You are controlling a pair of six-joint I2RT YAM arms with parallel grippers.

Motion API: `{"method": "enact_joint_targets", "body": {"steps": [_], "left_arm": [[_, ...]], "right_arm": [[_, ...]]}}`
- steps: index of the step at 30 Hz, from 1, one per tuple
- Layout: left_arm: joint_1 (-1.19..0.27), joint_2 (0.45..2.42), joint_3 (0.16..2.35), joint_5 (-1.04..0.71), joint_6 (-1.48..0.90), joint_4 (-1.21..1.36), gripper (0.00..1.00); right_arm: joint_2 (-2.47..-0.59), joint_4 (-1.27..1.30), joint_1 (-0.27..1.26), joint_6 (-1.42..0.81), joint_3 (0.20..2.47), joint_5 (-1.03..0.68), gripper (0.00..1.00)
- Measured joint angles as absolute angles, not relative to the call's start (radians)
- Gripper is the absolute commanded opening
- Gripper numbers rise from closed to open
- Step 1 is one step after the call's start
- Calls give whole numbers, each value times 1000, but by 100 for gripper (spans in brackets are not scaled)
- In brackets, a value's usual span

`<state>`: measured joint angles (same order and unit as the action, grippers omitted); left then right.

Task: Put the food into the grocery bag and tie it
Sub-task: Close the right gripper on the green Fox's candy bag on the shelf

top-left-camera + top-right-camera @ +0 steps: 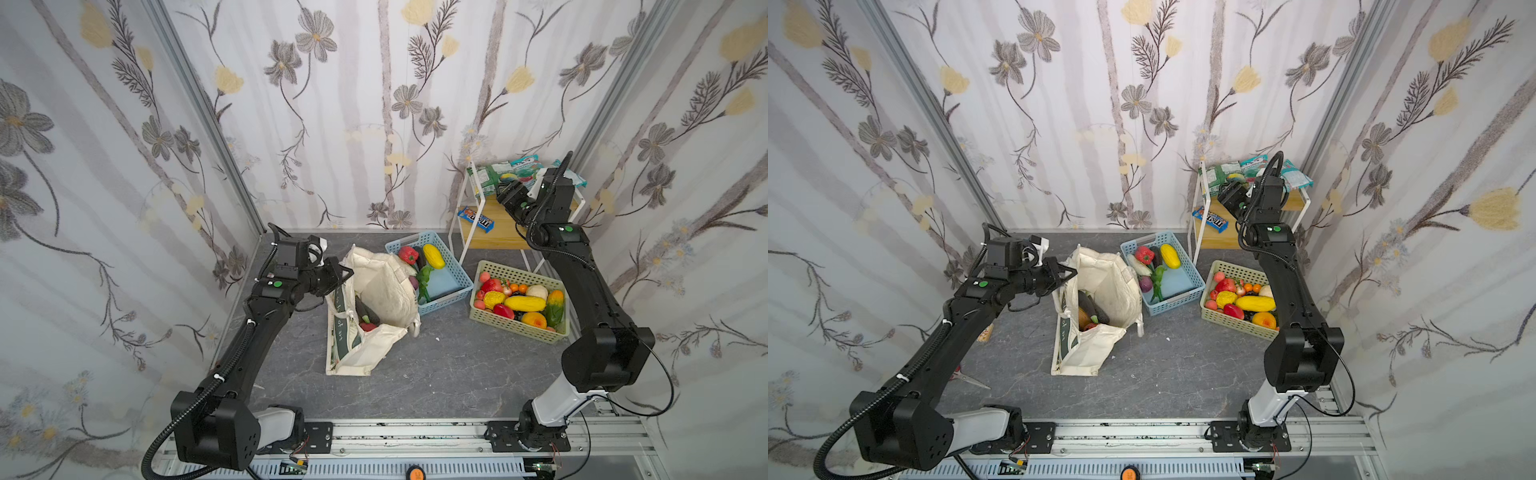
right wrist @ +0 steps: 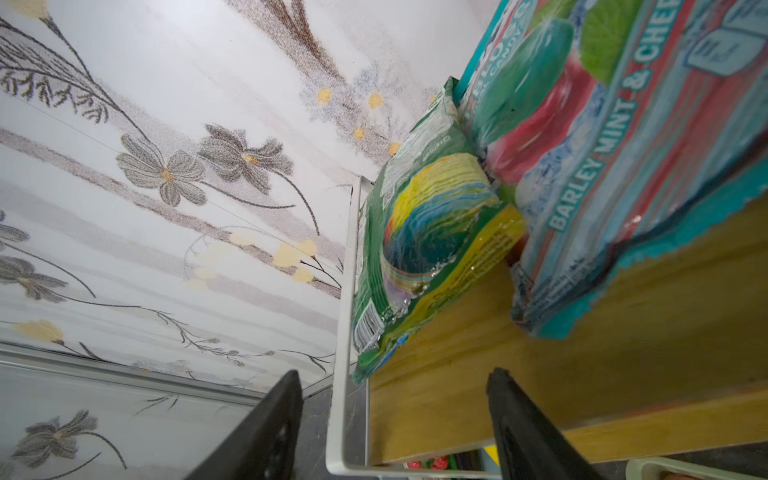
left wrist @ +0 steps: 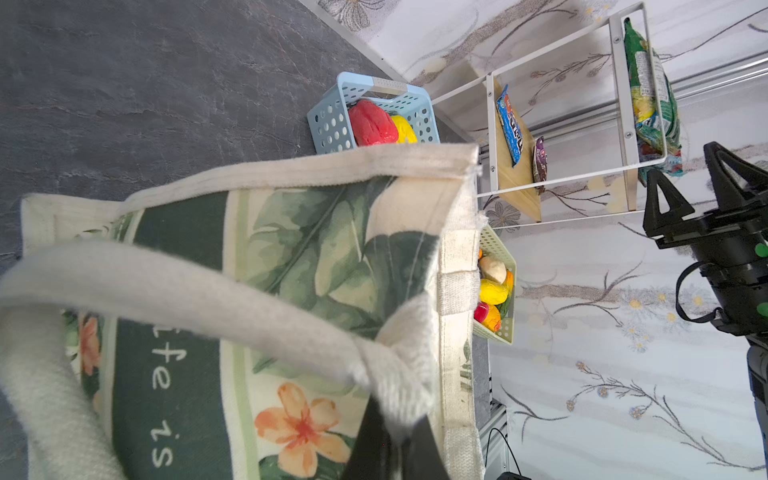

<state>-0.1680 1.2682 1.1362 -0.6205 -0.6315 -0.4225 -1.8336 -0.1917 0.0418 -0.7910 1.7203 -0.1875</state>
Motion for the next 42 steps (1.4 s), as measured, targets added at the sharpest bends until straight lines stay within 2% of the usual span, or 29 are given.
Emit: {"method": "enact_joint_targets", "body": {"steps": [15,32,42], "left_arm": [[-168,1237,1108,-613,-634,-414,0],[-168,1235,1104,-609,-635,-412,0],[-168,1235,1105,-605,-632,-412,0]], "right_arm": [[-1885,-79,37,-916,1736,-267,70],[-1928,-58,36,-1052,1753,-209,68],[-1960,-33,40,-1147,1777,-157,60]]}}
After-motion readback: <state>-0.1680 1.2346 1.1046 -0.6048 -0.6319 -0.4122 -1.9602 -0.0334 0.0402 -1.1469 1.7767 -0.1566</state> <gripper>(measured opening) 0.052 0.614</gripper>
